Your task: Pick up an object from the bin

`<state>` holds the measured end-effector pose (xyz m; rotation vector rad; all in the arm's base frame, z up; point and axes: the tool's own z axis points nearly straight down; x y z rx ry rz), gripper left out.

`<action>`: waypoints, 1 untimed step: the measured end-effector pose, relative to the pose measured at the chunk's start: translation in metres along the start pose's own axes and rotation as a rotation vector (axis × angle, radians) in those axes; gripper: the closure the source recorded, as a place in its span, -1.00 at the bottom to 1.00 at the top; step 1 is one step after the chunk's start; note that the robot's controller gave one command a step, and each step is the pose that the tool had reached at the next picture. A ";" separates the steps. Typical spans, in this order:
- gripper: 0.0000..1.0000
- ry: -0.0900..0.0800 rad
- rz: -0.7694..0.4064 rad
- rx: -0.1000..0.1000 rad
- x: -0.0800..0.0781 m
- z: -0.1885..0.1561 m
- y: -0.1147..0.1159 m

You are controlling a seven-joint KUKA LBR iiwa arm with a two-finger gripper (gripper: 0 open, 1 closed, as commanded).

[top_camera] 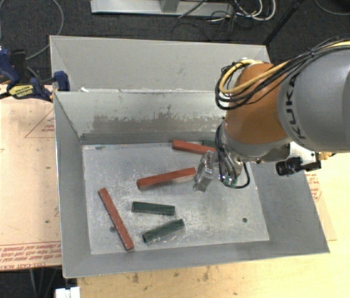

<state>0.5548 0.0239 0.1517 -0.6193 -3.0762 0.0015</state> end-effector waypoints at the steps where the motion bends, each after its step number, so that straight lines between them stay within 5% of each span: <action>1: -1.00 -0.003 -0.002 -0.002 -0.001 -0.001 0.001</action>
Offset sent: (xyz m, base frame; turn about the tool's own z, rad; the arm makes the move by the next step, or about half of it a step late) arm 0.0000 0.0000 0.0000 0.0000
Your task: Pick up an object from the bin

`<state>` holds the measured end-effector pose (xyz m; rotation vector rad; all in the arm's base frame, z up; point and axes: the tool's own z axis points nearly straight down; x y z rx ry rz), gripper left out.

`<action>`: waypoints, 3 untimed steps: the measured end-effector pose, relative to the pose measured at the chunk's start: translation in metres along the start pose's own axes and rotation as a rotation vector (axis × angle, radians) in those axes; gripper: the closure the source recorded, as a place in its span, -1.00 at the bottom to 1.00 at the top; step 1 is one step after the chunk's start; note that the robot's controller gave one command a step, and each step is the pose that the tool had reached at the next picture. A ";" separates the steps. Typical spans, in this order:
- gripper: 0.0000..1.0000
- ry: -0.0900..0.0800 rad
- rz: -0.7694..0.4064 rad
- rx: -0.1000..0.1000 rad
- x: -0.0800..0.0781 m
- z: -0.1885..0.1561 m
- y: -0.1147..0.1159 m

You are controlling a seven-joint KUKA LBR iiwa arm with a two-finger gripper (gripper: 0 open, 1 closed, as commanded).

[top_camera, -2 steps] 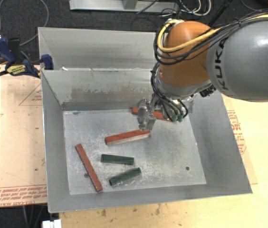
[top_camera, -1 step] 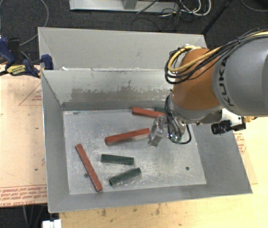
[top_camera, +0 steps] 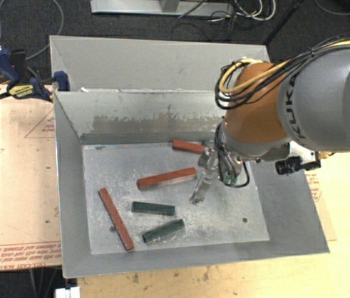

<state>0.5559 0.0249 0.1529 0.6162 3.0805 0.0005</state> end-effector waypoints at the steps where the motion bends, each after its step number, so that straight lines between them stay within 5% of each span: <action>1: -1.00 0.003 -0.311 0.000 0.051 0.081 0.018; 2: 1.00 -0.004 -0.310 -0.004 0.048 0.077 0.019; 3: -1.00 -0.003 -0.309 -0.002 0.048 0.079 0.018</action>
Offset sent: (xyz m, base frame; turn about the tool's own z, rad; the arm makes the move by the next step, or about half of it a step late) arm -0.0391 0.0348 -0.0801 -0.3109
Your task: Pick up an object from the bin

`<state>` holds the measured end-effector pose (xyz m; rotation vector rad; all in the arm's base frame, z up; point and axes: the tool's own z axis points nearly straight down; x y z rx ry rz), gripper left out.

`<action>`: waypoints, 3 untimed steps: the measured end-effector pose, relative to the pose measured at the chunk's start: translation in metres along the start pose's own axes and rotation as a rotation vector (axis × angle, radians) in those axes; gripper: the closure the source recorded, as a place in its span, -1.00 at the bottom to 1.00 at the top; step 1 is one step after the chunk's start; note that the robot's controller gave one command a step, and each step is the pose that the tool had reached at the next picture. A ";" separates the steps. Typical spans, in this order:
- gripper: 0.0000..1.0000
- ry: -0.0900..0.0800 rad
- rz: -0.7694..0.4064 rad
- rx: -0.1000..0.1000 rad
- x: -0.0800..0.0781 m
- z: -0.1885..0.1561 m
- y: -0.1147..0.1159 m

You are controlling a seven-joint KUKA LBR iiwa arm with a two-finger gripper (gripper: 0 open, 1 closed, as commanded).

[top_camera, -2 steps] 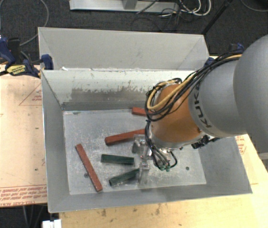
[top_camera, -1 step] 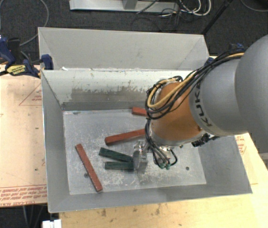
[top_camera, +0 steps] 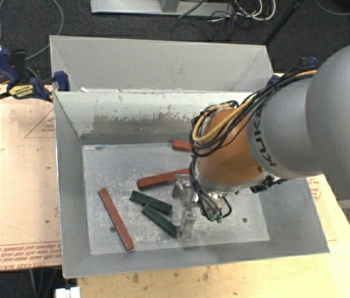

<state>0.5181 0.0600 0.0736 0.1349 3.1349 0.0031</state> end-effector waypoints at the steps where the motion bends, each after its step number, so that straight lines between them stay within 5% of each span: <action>1: -1.00 0.001 0.096 -0.001 0.008 0.003 0.050; 2: 1.00 -0.004 0.100 0.000 0.006 0.002 0.047; 3: 1.00 -0.009 0.019 0.002 -0.058 -0.073 0.008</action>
Offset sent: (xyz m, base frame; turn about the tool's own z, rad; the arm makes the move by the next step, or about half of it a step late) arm -0.0046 0.0472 -0.0036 0.1008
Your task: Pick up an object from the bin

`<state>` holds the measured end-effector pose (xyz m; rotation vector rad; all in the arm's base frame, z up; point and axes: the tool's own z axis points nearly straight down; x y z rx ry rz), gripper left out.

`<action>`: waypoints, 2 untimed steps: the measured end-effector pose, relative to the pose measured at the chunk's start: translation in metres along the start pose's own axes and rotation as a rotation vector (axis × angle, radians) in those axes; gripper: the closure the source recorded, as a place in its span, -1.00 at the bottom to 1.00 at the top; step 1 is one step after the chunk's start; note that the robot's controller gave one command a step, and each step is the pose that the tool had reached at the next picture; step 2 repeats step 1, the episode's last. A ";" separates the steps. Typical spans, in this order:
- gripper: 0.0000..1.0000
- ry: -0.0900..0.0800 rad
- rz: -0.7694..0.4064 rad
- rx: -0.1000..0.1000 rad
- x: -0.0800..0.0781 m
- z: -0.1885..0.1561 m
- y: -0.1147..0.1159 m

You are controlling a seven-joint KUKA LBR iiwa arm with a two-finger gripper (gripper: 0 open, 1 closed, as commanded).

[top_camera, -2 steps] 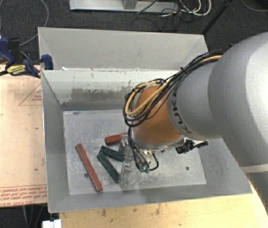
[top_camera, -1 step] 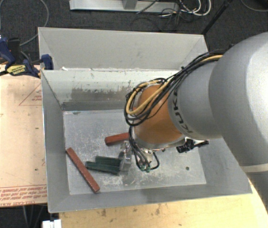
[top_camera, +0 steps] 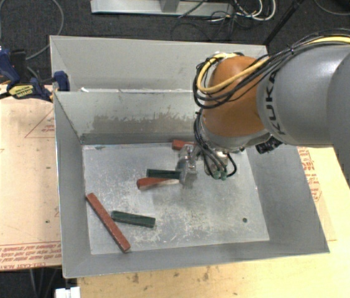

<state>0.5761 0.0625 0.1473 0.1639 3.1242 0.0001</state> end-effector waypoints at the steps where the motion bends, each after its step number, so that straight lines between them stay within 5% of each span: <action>1: 1.00 0.007 0.249 0.000 0.044 -0.079 -0.021; 2: 1.00 0.007 0.249 0.000 0.044 -0.079 -0.021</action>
Offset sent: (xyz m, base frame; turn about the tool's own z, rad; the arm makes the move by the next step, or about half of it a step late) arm -0.0481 -0.0163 0.0771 0.2498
